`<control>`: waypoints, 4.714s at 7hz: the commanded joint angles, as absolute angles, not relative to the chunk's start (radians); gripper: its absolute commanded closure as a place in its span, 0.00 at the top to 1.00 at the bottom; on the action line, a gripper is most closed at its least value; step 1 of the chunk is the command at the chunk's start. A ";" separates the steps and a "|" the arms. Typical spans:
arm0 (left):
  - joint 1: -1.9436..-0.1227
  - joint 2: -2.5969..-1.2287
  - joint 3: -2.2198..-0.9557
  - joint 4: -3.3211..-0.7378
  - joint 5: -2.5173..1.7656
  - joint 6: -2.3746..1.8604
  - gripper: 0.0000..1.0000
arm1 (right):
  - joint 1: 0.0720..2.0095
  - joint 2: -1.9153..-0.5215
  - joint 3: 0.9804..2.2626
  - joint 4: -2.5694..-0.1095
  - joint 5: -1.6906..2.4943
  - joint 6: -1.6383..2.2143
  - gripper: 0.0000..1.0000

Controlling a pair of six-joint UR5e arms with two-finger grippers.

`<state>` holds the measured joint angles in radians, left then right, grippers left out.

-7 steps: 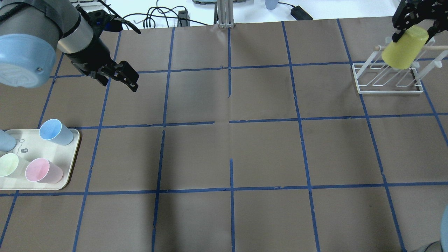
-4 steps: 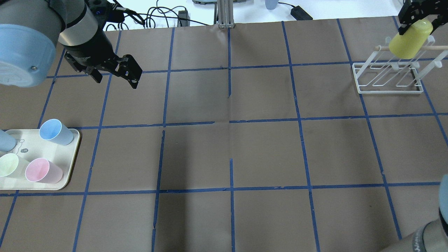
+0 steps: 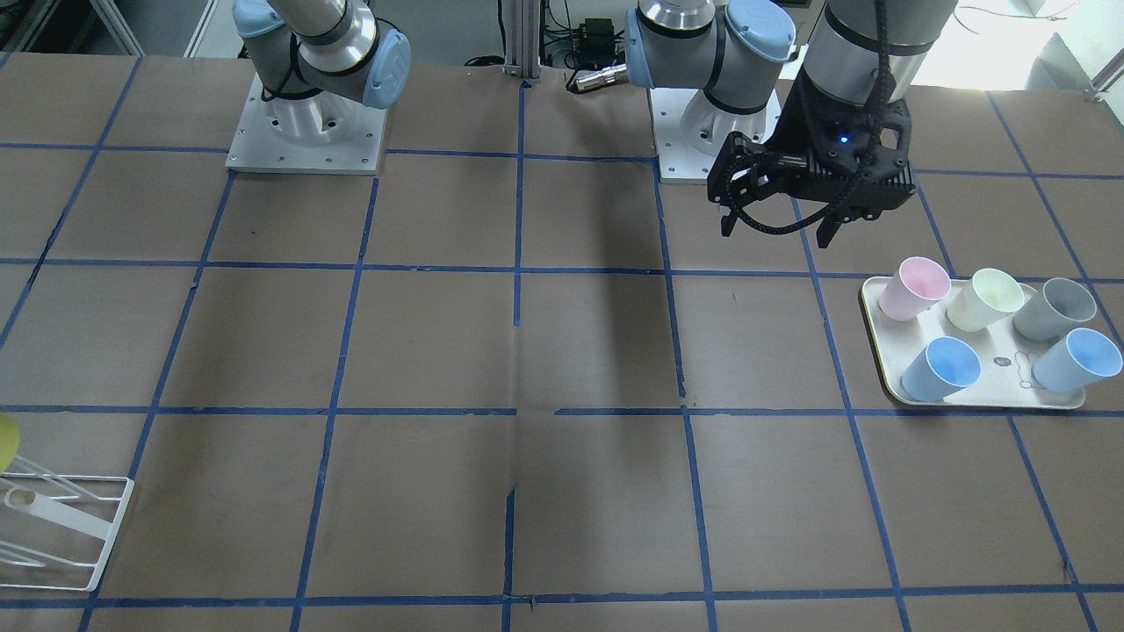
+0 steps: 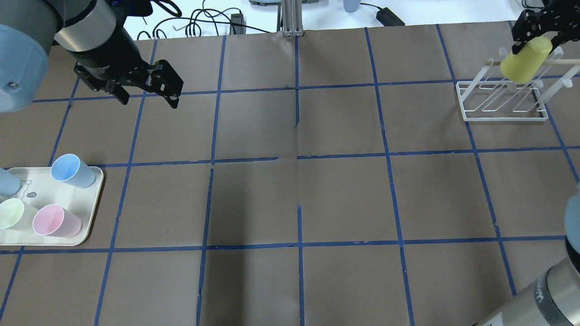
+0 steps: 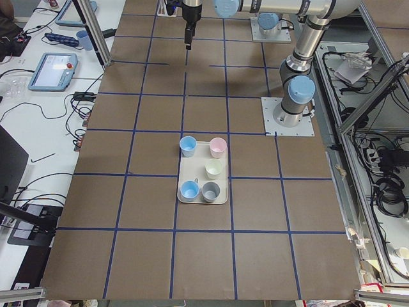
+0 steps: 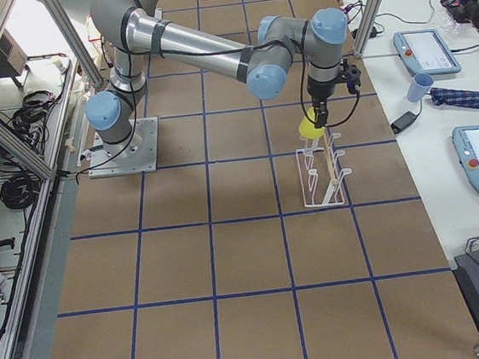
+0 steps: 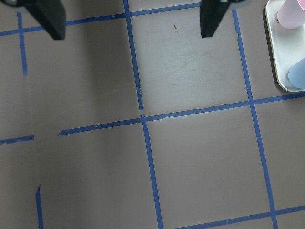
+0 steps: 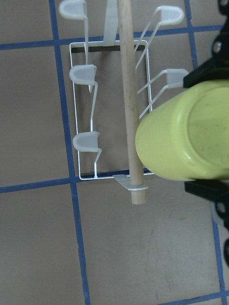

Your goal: Transfer IKEA cup to right arm and place on rack

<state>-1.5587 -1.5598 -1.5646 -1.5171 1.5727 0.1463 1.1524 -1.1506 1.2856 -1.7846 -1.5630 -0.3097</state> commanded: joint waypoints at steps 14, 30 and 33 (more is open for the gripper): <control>-1.549 -1.562 -1.552 -1.508 1.574 0.150 1.00 | 1.158 -1.138 1.353 -1.775 -1.574 -0.311 0.17; -1.548 -1.562 -1.552 -1.506 1.575 0.172 1.00 | 1.328 -1.488 1.374 -1.382 -1.577 -0.149 1.00; -1.496 -1.548 -1.565 -1.509 1.563 0.175 1.00 | 1.536 -1.506 1.393 -1.378 -1.577 0.001 1.00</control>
<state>-1.5054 -1.5542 -1.5578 -1.5094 1.5667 0.1726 1.4572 -1.4987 1.3792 -1.3808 -1.5762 -0.0527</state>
